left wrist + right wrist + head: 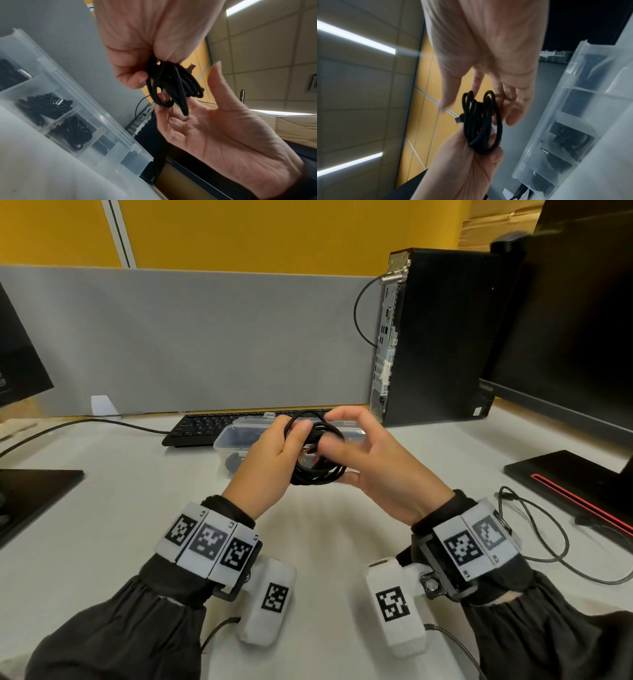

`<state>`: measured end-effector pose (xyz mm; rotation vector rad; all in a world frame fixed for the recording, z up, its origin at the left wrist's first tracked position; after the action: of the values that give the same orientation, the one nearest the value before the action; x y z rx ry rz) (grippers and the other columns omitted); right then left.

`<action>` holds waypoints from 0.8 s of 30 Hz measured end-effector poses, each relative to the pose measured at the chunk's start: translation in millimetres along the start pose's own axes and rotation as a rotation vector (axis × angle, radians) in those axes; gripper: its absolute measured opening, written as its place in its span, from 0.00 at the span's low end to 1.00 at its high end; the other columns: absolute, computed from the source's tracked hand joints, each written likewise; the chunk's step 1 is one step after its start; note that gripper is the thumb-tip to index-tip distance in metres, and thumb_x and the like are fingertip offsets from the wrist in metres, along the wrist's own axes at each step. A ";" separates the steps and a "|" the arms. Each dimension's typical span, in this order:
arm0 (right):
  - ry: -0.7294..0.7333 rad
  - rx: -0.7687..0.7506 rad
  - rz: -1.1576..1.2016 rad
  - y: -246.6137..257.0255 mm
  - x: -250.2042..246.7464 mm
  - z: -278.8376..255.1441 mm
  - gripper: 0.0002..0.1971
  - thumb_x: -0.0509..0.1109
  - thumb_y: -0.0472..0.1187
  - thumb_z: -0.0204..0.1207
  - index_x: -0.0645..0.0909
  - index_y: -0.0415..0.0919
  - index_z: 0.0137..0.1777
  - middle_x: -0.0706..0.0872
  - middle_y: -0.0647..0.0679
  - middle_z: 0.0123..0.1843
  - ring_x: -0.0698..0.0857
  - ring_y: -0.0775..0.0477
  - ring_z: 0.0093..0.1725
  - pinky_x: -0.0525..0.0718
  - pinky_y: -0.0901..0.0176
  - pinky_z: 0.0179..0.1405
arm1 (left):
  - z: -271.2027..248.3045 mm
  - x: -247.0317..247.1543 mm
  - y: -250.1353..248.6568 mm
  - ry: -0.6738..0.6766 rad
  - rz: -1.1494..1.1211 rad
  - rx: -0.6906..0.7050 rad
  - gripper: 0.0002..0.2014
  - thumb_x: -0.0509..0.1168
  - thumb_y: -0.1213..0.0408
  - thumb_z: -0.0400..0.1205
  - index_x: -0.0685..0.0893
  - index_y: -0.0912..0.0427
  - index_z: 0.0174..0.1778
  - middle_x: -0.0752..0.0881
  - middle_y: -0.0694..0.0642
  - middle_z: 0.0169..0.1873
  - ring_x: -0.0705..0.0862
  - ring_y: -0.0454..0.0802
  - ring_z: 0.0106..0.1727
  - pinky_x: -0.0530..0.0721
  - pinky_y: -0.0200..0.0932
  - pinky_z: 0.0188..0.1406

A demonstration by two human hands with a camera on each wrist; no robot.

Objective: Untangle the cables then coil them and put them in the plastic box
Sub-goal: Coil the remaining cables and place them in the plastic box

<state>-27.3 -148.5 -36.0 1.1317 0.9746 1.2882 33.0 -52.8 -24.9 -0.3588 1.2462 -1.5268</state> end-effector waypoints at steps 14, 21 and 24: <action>-0.214 -0.264 -0.346 31.0 -23.2 -5.0 0.05 0.76 0.33 0.70 0.87 0.43 0.44 0.88 0.51 0.45 0.88 0.54 0.46 0.85 0.62 0.46 | -3.6 11.1 -11.9 0.001 -0.056 0.036 0.07 0.54 0.56 0.86 0.75 0.51 0.54 0.81 0.47 0.41 0.80 0.43 0.38 0.73 0.36 0.31; -0.497 -0.659 -0.753 77.9 -23.8 -31.3 0.03 0.75 0.39 0.72 0.85 0.42 0.43 0.84 0.57 0.38 0.83 0.62 0.40 0.80 0.74 0.39 | 1.1 -1.7 -6.0 -0.029 -0.069 0.026 0.06 0.58 0.56 0.84 0.76 0.52 0.48 0.79 0.45 0.35 0.77 0.30 0.31 0.74 0.25 0.31; -0.551 -0.718 -0.743 88.4 -29.6 -38.8 0.02 0.73 0.38 0.74 0.82 0.43 0.44 0.82 0.58 0.39 0.83 0.60 0.39 0.82 0.69 0.40 | 3.2 -13.0 -6.9 -0.079 -0.016 0.052 0.10 0.59 0.55 0.83 0.77 0.54 0.55 0.82 0.42 0.42 0.79 0.31 0.41 0.74 0.21 0.39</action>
<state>-85.4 -179.4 40.6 0.4289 0.3762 0.5667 36.6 -44.3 -13.1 -0.3925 1.1420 -1.5410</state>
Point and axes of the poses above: each hand's wrist, its own z-axis towards the middle knuckle, its own x-axis out of the palm, y = z × x, the point moved 9 cm from there along z, towards the middle knuckle
